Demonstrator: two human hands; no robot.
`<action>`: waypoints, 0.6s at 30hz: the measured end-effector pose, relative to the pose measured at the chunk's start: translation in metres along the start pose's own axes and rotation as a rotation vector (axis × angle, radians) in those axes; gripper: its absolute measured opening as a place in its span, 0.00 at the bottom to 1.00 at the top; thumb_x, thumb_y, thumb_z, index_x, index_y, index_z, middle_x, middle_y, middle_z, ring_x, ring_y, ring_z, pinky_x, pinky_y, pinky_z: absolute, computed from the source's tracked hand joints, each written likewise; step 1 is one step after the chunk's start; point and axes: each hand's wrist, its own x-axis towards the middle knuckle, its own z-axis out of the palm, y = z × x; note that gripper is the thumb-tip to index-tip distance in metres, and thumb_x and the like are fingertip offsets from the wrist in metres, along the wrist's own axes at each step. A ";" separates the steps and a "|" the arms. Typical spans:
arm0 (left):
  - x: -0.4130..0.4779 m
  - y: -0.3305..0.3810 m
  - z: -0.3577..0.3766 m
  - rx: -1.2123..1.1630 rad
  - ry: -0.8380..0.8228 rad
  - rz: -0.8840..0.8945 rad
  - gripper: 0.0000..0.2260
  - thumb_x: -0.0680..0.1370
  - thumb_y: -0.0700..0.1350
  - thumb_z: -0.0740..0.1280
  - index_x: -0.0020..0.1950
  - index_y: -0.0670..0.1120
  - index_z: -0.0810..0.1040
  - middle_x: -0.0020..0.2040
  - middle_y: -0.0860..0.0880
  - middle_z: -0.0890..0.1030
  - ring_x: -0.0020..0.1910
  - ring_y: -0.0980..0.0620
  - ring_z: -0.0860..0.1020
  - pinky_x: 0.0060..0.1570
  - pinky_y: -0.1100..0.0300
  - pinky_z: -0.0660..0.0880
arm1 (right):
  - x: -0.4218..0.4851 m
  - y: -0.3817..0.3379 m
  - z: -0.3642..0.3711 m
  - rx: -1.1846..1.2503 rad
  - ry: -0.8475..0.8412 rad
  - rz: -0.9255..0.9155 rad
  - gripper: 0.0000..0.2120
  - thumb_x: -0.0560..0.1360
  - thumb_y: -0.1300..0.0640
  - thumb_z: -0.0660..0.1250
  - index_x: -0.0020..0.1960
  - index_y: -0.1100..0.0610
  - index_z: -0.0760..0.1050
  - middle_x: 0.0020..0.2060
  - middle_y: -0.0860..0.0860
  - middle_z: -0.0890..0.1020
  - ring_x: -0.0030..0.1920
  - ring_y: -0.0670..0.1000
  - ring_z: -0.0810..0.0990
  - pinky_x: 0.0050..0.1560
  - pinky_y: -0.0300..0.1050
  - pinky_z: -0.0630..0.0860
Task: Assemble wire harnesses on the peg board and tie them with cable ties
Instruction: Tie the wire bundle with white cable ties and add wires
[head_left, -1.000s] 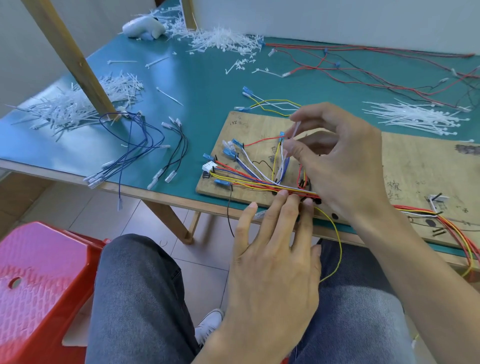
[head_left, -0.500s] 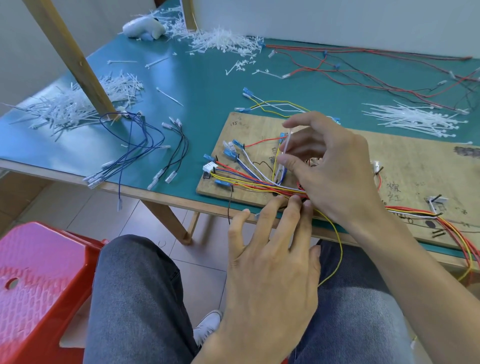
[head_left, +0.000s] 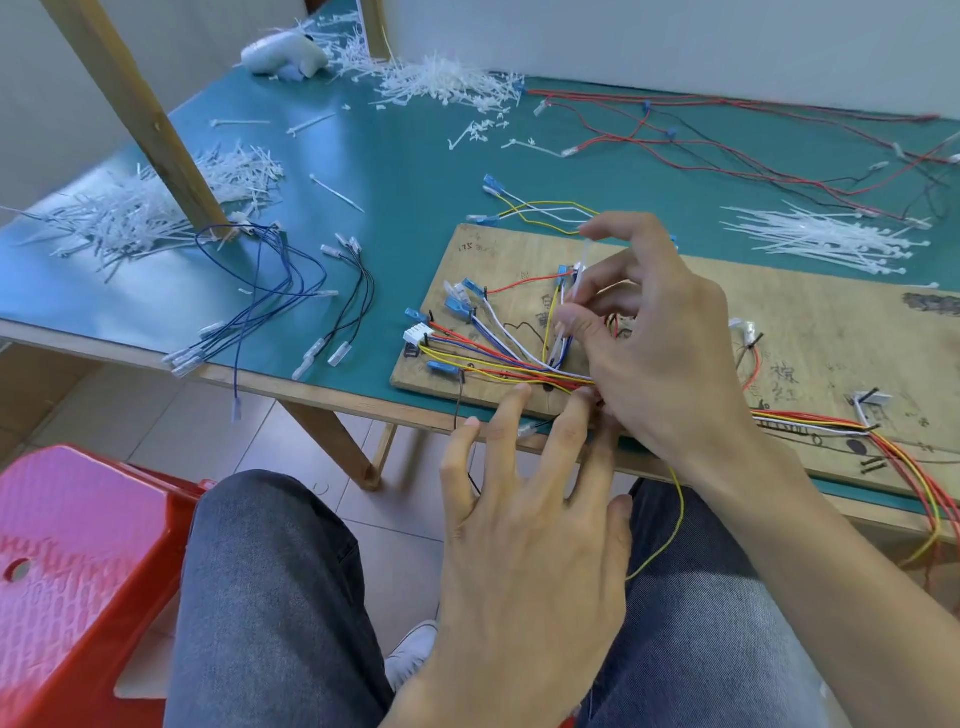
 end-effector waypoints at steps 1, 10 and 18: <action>0.000 0.000 0.000 0.004 -0.002 -0.001 0.22 0.80 0.56 0.65 0.73 0.52 0.76 0.76 0.54 0.70 0.77 0.42 0.67 0.73 0.39 0.61 | 0.000 0.000 0.001 0.002 0.023 0.004 0.24 0.76 0.66 0.75 0.66 0.50 0.73 0.42 0.46 0.82 0.41 0.46 0.84 0.40 0.28 0.72; 0.000 -0.002 0.002 -0.015 0.004 0.005 0.18 0.78 0.55 0.67 0.68 0.52 0.78 0.76 0.54 0.71 0.78 0.42 0.67 0.75 0.39 0.61 | -0.004 -0.005 0.004 -0.039 -0.064 -0.024 0.24 0.75 0.66 0.76 0.65 0.50 0.73 0.42 0.47 0.81 0.39 0.44 0.85 0.39 0.27 0.71; 0.002 -0.004 0.000 -0.025 -0.022 0.000 0.19 0.79 0.55 0.65 0.69 0.53 0.78 0.77 0.53 0.71 0.78 0.42 0.67 0.75 0.40 0.60 | -0.004 -0.004 0.001 -0.081 -0.098 -0.013 0.22 0.75 0.65 0.77 0.64 0.49 0.76 0.40 0.46 0.83 0.41 0.45 0.84 0.42 0.29 0.74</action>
